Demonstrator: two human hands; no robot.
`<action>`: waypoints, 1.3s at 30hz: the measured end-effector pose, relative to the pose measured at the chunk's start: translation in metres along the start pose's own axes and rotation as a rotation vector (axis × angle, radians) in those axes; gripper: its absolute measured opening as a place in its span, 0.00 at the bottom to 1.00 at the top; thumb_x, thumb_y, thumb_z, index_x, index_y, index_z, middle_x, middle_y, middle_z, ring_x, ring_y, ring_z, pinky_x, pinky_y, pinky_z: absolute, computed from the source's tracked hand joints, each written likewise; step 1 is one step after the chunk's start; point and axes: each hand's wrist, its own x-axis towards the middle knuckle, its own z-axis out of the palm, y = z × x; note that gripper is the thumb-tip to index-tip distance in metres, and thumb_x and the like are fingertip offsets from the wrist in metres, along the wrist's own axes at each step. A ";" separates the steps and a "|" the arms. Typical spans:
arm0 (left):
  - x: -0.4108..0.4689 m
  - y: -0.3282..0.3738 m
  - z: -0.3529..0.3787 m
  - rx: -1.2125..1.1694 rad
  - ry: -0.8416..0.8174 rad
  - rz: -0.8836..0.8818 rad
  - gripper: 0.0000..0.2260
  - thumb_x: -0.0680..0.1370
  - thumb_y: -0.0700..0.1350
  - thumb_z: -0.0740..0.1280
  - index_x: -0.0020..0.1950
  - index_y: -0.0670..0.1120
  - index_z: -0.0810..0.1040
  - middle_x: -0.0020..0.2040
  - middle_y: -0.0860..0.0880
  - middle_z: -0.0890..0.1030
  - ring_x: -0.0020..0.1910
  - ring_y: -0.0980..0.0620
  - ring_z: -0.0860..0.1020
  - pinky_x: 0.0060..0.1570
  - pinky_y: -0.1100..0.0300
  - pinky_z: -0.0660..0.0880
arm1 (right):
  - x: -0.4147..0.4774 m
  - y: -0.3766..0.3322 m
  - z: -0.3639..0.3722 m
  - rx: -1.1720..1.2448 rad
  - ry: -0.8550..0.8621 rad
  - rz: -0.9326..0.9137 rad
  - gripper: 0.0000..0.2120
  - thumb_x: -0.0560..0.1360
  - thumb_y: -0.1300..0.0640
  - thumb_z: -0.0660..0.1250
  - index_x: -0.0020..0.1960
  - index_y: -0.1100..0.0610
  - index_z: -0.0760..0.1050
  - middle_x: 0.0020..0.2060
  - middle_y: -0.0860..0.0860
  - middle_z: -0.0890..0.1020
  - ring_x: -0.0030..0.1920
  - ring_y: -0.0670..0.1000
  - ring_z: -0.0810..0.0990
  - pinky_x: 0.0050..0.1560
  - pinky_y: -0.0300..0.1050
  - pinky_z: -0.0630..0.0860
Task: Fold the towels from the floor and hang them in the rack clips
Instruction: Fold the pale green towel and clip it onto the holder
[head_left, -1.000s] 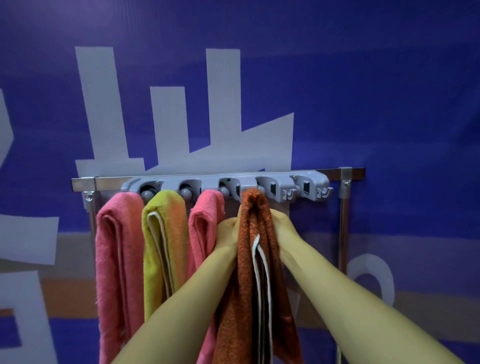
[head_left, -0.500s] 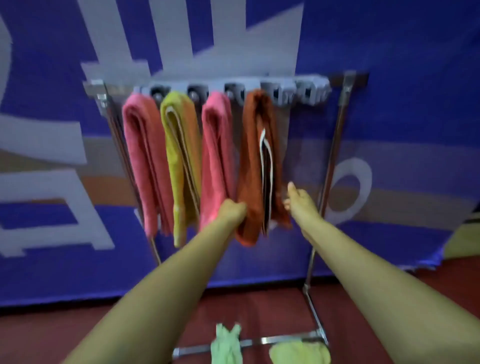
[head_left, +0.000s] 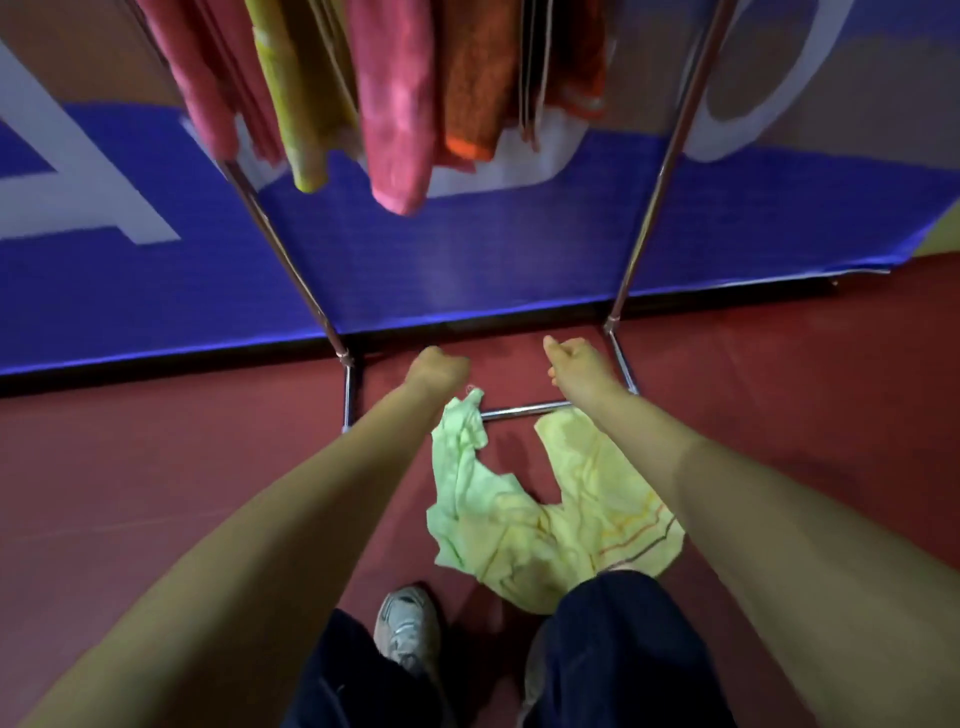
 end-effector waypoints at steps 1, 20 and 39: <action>0.008 -0.013 0.006 -0.006 -0.007 -0.021 0.11 0.76 0.40 0.64 0.34 0.38 0.73 0.29 0.46 0.69 0.33 0.49 0.68 0.28 0.64 0.66 | 0.005 0.010 0.011 -0.009 -0.020 0.017 0.18 0.79 0.50 0.56 0.33 0.58 0.67 0.40 0.65 0.79 0.45 0.64 0.78 0.50 0.53 0.73; 0.211 -0.209 0.106 0.138 -0.113 -0.180 0.24 0.76 0.45 0.67 0.69 0.41 0.66 0.64 0.43 0.75 0.64 0.44 0.73 0.58 0.56 0.70 | 0.135 0.171 0.224 -0.053 -0.224 0.249 0.13 0.78 0.50 0.59 0.39 0.56 0.67 0.40 0.55 0.75 0.41 0.52 0.72 0.40 0.42 0.64; 0.332 -0.227 0.161 0.558 0.067 -0.110 0.17 0.76 0.55 0.61 0.62 0.50 0.75 0.60 0.45 0.77 0.63 0.41 0.65 0.58 0.52 0.64 | 0.163 0.255 0.268 0.244 -0.192 0.374 0.13 0.78 0.52 0.59 0.44 0.61 0.75 0.34 0.53 0.79 0.36 0.51 0.77 0.38 0.41 0.69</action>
